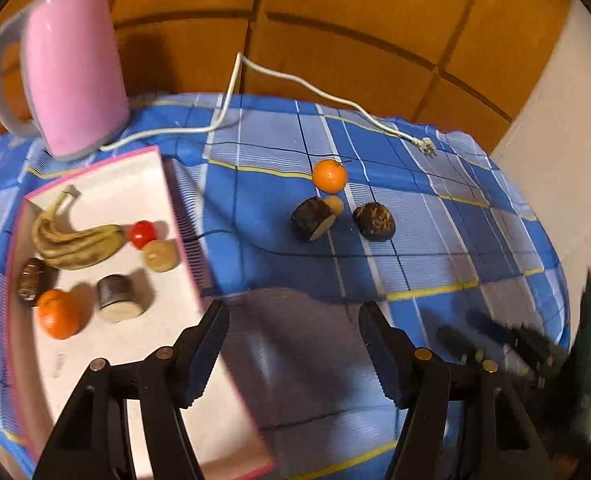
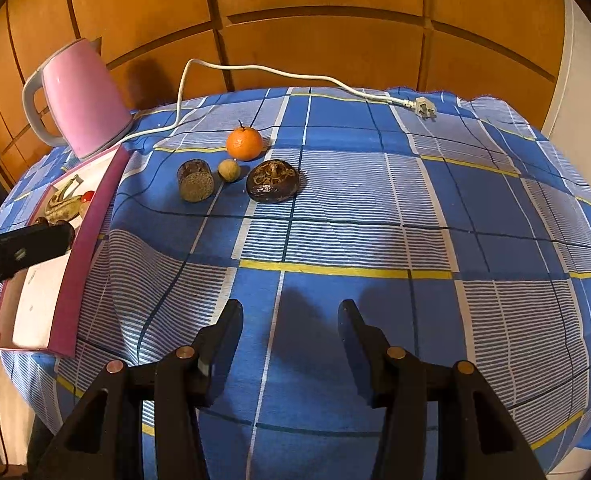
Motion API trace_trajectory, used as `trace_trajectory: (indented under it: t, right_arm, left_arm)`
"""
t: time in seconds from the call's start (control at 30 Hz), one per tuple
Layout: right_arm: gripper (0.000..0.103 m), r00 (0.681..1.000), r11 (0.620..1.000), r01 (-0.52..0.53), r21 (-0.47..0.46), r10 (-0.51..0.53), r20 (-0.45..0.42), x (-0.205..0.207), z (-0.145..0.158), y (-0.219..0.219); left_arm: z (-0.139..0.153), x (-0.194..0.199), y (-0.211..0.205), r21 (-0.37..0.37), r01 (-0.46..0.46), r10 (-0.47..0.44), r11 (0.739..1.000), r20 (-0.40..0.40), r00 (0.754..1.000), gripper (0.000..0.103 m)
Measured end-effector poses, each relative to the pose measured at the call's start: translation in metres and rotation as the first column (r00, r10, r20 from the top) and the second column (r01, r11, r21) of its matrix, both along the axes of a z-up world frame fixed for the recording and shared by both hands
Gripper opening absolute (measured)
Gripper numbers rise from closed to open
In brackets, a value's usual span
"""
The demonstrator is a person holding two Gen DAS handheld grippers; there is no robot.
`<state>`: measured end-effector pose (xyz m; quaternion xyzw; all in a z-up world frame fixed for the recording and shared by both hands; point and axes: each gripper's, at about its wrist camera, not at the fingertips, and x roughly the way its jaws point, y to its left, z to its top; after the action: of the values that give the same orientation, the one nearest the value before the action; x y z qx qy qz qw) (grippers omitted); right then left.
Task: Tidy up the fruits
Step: 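Reach the left tool to a second brown log piece and close on it, then lift the log piece with left tool while right tool grasps a small tan fruit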
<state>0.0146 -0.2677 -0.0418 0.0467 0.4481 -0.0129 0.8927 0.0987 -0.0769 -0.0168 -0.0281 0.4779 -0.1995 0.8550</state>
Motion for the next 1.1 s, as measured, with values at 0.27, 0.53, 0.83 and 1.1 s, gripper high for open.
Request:
trace_trajectory:
  t: [0.27, 0.53, 0.83, 1.1]
  right_arm:
    - [0.05, 1.0, 1.0, 0.012, 0.021, -0.012, -0.01, 0.0, -0.004, -0.01]
    - [0.05, 1.0, 0.999, 0.022, 0.043, -0.021, -0.022, 0.004, -0.007, -0.021]
    - [0.05, 0.999, 0.998, 0.032, 0.049, -0.031, -0.01, 0.009, -0.001, -0.029]
    - [0.05, 0.999, 0.998, 0.038, 0.044, -0.037, -0.02, 0.011, -0.005, -0.029]
  left_arm:
    - [-0.011, 0.052, -0.036, 0.005, 0.014, -0.013, 1.0, -0.027, 1.0, 0.061]
    - [-0.034, 0.097, -0.045, -0.086, -0.105, 0.093, 0.991, -0.134, 0.987, 0.067]
    - [-0.056, 0.101, -0.053, -0.078, -0.042, 0.036, 0.996, -0.078, 0.996, 0.043]
    - [-0.042, 0.05, -0.043, -0.025, 0.051, -0.051, 0.998, 0.013, 0.999, 0.043]
